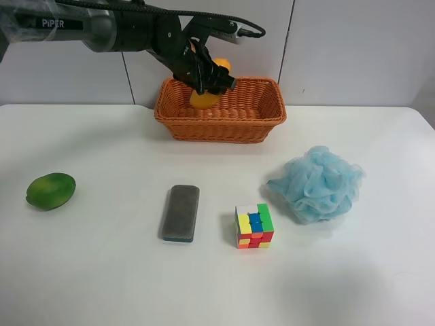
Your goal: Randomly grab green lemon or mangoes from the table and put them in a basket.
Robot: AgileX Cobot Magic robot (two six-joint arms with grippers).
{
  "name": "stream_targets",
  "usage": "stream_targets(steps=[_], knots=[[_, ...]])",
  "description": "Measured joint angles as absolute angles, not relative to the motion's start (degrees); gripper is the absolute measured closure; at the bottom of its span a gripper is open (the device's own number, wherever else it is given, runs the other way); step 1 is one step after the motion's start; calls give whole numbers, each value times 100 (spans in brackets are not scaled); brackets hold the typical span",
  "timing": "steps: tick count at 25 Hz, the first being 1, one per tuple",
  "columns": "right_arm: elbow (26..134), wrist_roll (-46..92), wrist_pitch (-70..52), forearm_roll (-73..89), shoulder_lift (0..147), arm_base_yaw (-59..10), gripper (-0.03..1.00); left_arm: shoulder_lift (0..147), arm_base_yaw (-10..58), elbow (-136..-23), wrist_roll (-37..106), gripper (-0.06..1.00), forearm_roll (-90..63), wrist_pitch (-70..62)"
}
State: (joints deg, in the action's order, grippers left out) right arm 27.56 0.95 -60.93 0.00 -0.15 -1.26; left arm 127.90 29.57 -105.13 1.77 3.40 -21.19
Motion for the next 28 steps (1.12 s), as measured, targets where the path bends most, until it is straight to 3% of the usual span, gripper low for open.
stream_targets(steps=[3,5,8,17,28], knots=[[2756,95,-6093,0,-15,-126,-3,12790,2957,-10513,233,31,340,-2146],[2756,95,-6093,0,-15,-126,-3,12790,2957,-10513,237,11,340,-2187],[2756,95,-6093,0,-15,-126,-3,12772,2957,-10513,244,-2,340,-2287],[2756,95,-6093,0,-15,-126,-3,12255,2957,-10513,246,-5,490,-3440],[2756,95,-6093,0,-15,-126,-3,9536,2196,-10520,354,-5,1401,-6336]])
